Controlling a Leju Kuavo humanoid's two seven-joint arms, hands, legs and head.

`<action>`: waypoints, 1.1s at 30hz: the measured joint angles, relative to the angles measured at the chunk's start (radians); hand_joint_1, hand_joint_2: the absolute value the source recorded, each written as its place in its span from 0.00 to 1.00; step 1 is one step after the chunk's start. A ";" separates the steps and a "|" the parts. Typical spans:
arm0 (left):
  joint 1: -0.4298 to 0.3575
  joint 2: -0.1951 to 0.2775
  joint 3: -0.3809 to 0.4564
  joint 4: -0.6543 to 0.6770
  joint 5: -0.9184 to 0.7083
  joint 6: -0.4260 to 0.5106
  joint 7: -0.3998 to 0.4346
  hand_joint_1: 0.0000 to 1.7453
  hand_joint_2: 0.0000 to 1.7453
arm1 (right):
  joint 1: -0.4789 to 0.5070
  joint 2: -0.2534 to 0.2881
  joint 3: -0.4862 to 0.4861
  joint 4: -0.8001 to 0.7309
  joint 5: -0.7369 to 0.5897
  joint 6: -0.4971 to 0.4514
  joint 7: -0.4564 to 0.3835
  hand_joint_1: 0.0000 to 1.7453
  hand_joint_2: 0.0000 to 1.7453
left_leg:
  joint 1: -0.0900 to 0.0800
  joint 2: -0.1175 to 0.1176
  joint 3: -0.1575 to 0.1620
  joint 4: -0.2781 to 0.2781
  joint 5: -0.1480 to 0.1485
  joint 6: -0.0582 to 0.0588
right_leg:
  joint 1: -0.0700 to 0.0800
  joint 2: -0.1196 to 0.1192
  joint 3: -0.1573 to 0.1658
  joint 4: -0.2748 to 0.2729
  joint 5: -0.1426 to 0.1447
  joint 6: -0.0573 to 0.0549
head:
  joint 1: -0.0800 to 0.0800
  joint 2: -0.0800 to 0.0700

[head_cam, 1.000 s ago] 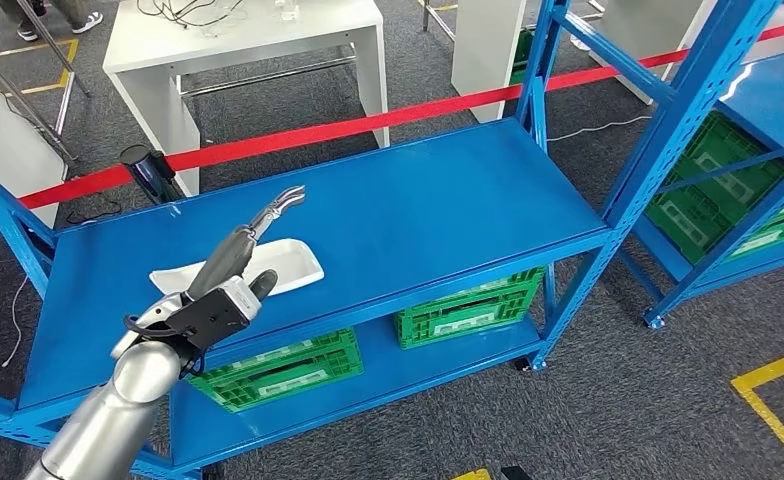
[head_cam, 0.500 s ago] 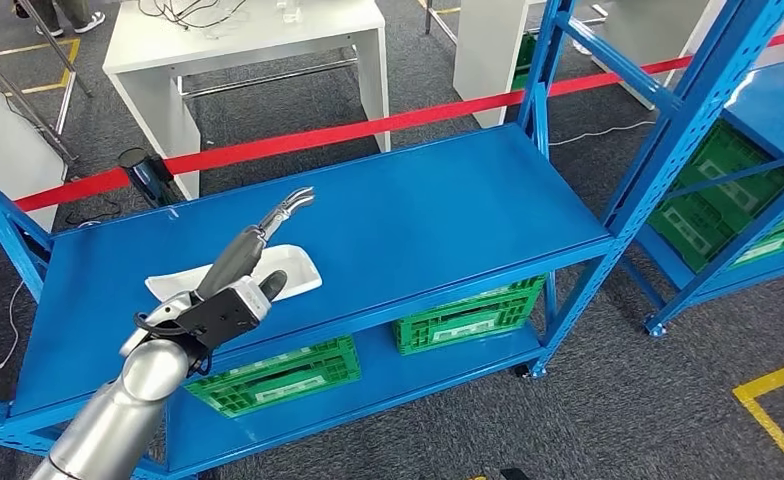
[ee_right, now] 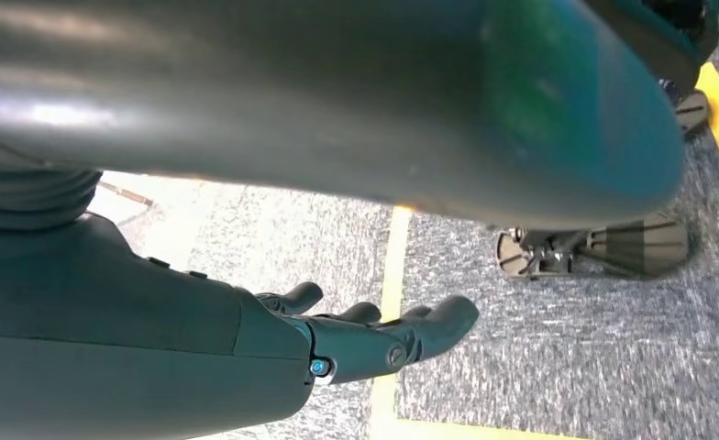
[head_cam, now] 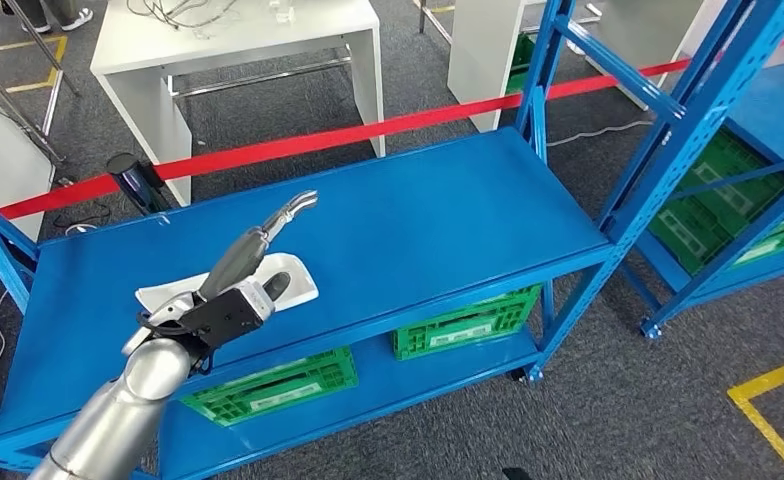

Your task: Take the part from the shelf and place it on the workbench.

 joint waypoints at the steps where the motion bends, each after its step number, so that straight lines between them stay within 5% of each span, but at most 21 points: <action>1: -0.001 0.000 -0.001 0.004 0.000 0.007 0.011 0.00 0.00 | 0.000 0.000 0.000 0.000 0.000 0.000 0.000 0.00 0.00 | 0.001 -0.001 0.005 -0.009 0.004 -0.001 | -0.001 -0.001 0.004 -0.005 0.001 0.006 | 0.000 0.000; 2: -0.006 0.000 -0.001 0.011 -0.003 0.015 0.026 0.00 0.25 | 0.001 0.000 -0.001 0.000 0.000 0.000 0.000 0.00 0.00 | 0.003 -0.002 0.011 -0.019 0.008 -0.008 | 0.000 -0.002 0.009 -0.013 0.006 0.001 | 0.000 0.000; 5: -0.031 -0.002 -0.001 0.058 -0.025 0.045 0.071 0.00 1.00 | 0.000 0.000 -0.004 0.000 0.001 0.001 0.000 0.00 0.00 | 0.005 -0.006 0.024 -0.039 0.016 -0.024 | 0.006 -0.006 0.023 -0.036 0.011 -0.048 | 0.001 0.000; 7: -0.050 -0.002 -0.002 0.113 -0.054 0.078 0.087 0.00 1.00 | -0.001 0.000 -0.007 0.000 0.003 0.001 0.000 0.00 0.00 | 0.003 -0.005 0.024 -0.037 0.014 -0.017 | 0.005 -0.008 0.027 -0.041 0.014 -0.046 | 0.001 0.000; 14: -0.096 0.003 -0.001 0.333 -0.277 0.324 0.133 0.00 1.00 | 0.000 0.000 -0.009 0.000 0.024 0.001 0.001 0.00 0.00 | -0.001 -0.005 0.019 -0.031 0.013 -0.005 | -0.001 -0.008 0.031 -0.052 0.019 0.011 | 0.001 0.000; 19: -0.106 0.003 -0.001 0.438 -0.327 0.360 0.134 0.00 1.00 | 0.000 0.000 -0.009 0.000 0.032 0.001 0.002 0.00 0.00 | -0.001 -0.005 0.020 -0.031 0.013 -0.004 | -0.001 -0.008 0.031 -0.051 0.020 0.013 | 0.001 0.000; 26: -0.107 0.005 0.016 0.491 -0.267 0.259 0.036 0.00 1.00 | -0.001 0.000 -0.009 0.000 0.037 0.001 0.002 0.00 0.00 | -0.001 -0.005 0.020 -0.031 0.014 -0.005 | 0.000 -0.008 0.030 -0.049 0.019 0.013 | 0.001 0.000; 33: -0.106 0.008 0.025 0.505 -0.254 0.244 0.024 0.00 1.00 | -0.001 0.000 -0.009 0.000 0.037 0.001 0.002 0.00 0.00 | -0.001 -0.005 0.020 -0.031 0.014 -0.005 | 0.000 -0.008 0.030 -0.048 0.019 0.013 | 0.001 0.000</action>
